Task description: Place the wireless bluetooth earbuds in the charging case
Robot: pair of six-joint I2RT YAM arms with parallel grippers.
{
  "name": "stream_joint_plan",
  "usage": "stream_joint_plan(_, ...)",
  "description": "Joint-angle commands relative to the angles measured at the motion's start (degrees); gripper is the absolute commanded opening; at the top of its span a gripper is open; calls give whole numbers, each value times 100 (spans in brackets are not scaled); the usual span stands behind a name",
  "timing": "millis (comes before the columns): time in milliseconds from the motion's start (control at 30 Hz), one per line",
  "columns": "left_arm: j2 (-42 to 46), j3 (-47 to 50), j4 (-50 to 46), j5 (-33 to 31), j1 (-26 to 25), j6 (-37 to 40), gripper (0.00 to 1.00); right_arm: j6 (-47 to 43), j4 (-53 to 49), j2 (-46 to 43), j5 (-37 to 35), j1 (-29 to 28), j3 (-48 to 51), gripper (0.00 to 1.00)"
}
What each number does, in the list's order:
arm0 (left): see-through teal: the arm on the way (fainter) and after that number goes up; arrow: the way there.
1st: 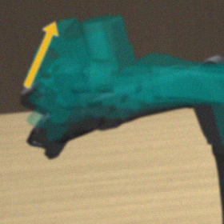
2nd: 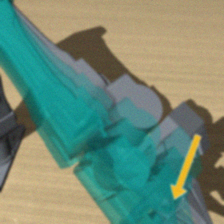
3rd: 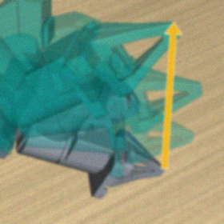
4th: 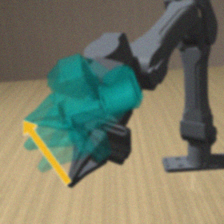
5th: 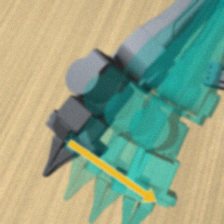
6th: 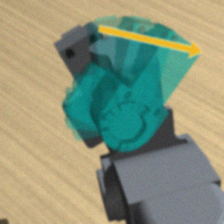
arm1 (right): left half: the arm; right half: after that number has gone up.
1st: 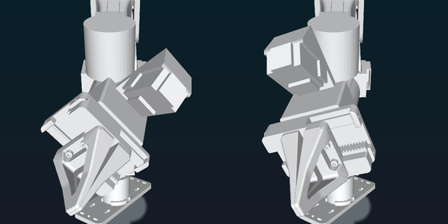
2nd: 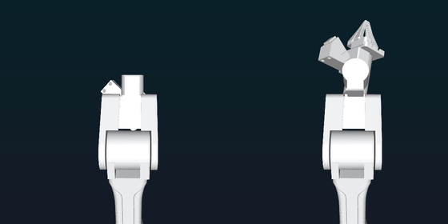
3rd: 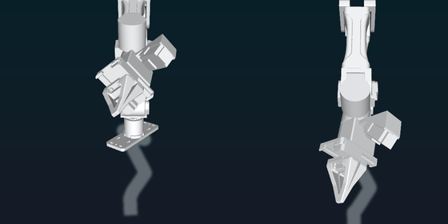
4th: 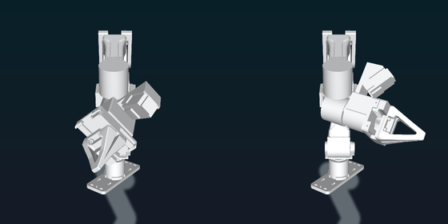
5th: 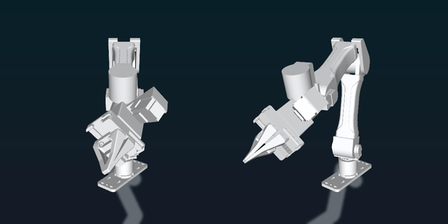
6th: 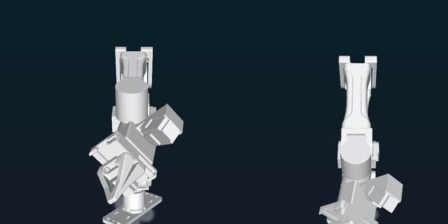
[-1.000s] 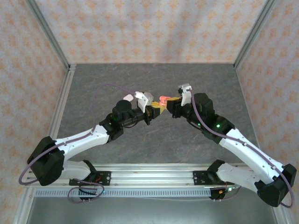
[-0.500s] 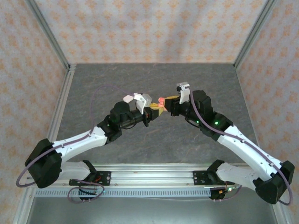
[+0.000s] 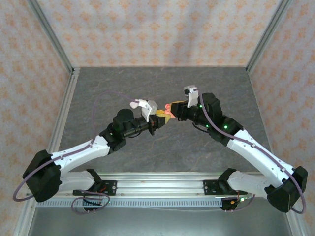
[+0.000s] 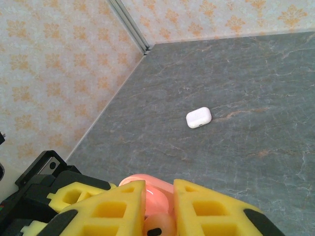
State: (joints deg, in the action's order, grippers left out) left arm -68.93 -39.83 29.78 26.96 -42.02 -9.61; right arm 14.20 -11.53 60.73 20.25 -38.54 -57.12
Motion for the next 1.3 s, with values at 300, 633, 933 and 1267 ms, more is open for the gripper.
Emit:
stream_joint_plan(300,134,-93,479,-202,-26,-15,0,697,-25,322,149,75,115,21)
stream_joint_plan(633,160,-92,489,-252,-24,22,0,973,81,501,559,154,61,34)
stream_joint_plan(933,134,-90,497,-260,-17,34,0,1054,-77,396,659,194,17,31)
stream_joint_plan(1267,74,-40,498,-217,-18,72,0,1341,-583,257,440,260,-209,33)
